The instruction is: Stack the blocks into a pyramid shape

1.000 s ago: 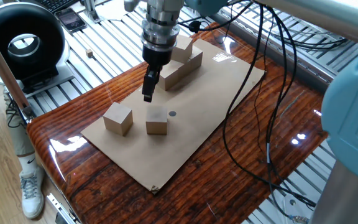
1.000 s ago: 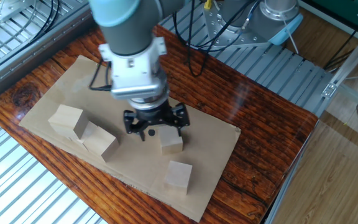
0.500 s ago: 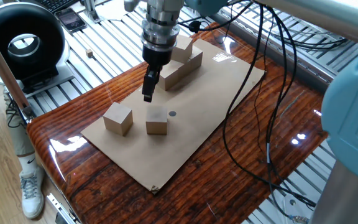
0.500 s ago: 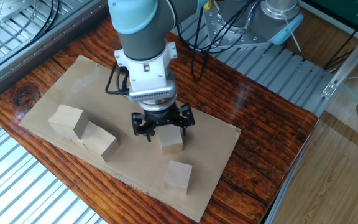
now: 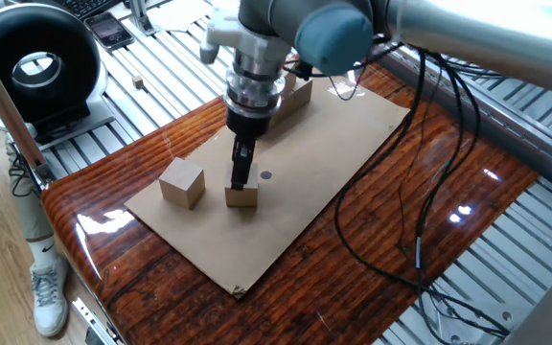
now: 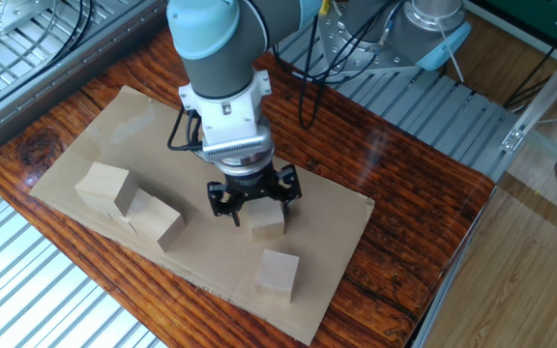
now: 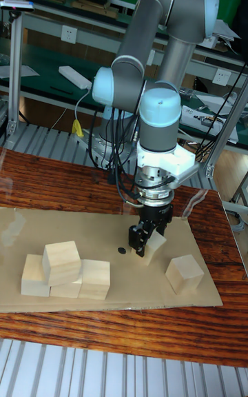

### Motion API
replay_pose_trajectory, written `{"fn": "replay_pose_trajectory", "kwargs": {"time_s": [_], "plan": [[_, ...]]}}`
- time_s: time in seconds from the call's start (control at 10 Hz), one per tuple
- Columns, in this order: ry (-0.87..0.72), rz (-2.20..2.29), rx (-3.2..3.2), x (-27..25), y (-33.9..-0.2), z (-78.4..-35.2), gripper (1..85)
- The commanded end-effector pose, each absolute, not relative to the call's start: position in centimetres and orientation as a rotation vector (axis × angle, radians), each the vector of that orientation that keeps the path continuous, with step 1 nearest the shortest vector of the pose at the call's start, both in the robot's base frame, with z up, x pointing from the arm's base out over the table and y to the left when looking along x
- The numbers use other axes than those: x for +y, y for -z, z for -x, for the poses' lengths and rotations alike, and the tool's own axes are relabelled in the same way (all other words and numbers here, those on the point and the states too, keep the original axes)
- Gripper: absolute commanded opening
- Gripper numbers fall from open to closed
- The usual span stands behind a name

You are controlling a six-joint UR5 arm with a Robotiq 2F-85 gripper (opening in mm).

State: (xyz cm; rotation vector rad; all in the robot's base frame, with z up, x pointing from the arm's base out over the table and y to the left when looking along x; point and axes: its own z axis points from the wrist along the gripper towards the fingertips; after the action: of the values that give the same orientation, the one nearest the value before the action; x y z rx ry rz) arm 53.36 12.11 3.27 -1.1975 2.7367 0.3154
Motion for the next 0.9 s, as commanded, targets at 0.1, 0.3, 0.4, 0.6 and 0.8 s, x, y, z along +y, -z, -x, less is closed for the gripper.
{"fn": "replay_pose_trajectory", "kwargs": {"time_s": [0.1, 0.3, 0.4, 0.6, 0.8], "plan": [[-0.315, 1.033, 2.786, 12.2, -3.9, -54.0, 33.7], [-0.267, 0.911, 2.870, 9.7, -6.4, -54.6, 14.3], [-0.279, 0.815, 2.904, 9.0, -8.0, -55.3, 10.0], [-0.268, 0.662, 2.932, 6.9, -10.2, -57.0, 0.7], [-0.218, 0.503, 2.923, 4.1, -10.8, -58.7, 0.7]]}}
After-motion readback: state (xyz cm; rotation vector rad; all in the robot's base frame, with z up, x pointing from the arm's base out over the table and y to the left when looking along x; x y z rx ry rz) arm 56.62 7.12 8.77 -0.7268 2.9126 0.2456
